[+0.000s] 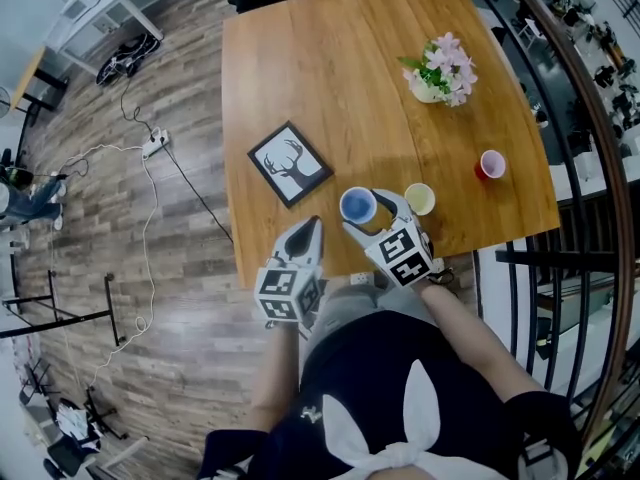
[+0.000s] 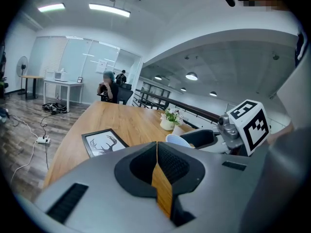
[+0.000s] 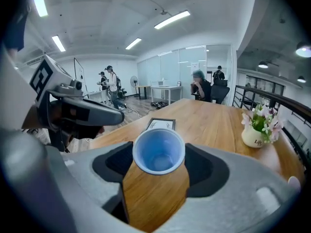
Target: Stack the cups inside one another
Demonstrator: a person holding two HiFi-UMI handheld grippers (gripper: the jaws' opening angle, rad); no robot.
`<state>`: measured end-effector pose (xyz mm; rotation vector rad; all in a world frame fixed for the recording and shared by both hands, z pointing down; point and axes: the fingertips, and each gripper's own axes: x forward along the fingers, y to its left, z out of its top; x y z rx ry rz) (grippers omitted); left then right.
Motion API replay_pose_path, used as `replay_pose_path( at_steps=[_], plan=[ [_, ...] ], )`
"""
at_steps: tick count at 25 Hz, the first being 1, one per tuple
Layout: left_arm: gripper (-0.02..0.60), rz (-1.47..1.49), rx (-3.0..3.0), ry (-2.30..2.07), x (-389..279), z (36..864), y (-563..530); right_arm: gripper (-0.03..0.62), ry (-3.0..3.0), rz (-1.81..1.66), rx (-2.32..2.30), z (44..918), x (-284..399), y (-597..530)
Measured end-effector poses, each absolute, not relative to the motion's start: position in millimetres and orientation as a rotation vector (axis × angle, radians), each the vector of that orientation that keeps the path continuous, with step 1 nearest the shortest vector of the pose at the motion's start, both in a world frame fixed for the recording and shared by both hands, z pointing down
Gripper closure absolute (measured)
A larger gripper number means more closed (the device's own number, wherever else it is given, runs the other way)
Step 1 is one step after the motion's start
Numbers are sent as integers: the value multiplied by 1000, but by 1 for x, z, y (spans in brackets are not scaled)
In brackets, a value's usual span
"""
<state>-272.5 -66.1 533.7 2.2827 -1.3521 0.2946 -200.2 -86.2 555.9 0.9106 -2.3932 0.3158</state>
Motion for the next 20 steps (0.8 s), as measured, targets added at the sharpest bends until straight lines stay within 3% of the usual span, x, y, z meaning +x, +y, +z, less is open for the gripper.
replay_pose_path(
  at_steps=[20],
  plan=[
    [560,290,2262,-1386,-202,510,-78,266,-2552,245,917,471,-134,-98]
  ],
)
